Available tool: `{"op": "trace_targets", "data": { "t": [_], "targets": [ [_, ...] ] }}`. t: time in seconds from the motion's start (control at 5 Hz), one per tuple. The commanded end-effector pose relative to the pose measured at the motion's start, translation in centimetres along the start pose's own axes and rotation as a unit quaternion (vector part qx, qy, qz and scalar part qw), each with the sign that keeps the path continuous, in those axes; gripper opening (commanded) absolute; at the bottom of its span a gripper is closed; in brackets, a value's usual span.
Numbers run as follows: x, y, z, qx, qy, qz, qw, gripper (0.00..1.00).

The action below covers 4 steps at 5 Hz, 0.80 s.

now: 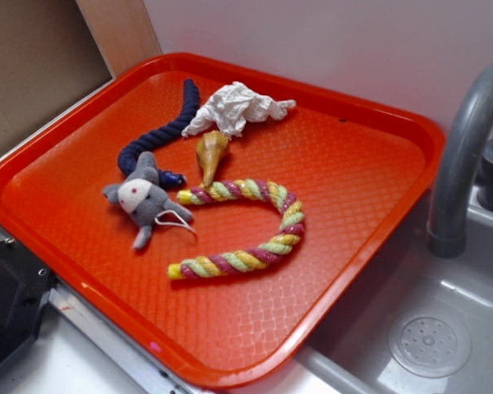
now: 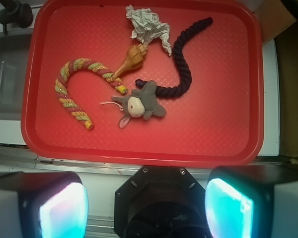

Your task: Grab the shell.

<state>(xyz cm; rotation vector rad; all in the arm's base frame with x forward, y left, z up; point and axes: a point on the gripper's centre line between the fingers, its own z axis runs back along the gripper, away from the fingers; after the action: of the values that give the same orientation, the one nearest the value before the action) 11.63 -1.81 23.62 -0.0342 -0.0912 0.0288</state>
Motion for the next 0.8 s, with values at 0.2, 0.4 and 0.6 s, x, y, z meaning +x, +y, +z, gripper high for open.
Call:
{"op": "trace_targets", "data": {
  "t": [0.2,0.4,0.6],
  "targets": [
    [2.7,0.0,-1.8,0.001,-0.007,0.076,0.997,1.0],
    [5.5,0.8,-4.0,0.023,-0.025,0.159,0.987,1.0],
    [8.3,0.2,-7.6,-0.039,-0.051,0.222,0.973,1.0]
  ]
}}
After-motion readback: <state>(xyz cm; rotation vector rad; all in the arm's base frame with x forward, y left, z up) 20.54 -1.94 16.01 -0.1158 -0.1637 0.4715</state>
